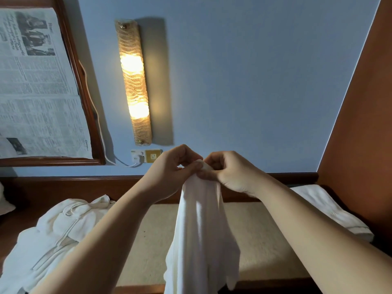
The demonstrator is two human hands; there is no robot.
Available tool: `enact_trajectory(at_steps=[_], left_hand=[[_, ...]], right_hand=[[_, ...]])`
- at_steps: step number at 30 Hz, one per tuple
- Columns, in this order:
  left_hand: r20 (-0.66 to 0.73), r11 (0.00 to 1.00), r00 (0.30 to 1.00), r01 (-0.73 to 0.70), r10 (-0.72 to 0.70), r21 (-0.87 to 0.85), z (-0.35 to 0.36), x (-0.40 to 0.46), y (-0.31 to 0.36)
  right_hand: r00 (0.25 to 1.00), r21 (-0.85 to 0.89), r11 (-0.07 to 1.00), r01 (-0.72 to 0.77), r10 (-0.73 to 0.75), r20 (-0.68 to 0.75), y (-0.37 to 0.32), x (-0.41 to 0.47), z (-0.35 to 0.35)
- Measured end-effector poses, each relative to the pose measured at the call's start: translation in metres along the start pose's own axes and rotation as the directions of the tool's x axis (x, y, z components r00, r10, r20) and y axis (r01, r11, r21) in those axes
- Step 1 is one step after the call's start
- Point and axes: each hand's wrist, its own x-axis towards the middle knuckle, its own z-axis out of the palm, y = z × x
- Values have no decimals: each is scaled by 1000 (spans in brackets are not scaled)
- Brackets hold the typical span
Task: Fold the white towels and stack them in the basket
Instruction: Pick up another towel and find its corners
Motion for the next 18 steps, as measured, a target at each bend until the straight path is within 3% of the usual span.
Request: enact_trajectory(at_steps=[4, 8, 10, 18], left_hand=[[-138, 988, 986, 80, -99, -133, 5, -8, -1], [-413, 968, 891, 97, -188, -232, 20, -24, 0], [-485, 966, 849, 103, -211, -239, 25, -32, 3], [-369, 947, 901, 115, -227, -301, 39, -52, -10]], right_hand=[[993, -236, 971, 26, -53, -109, -16, 1, 7], [975, -208, 972, 108, -144, -169, -25, 2, 13], [964, -175, 971, 161, -193, -185, -26, -1, 14], [976, -13, 984, 180, -180, -125, -4, -12, 7]])
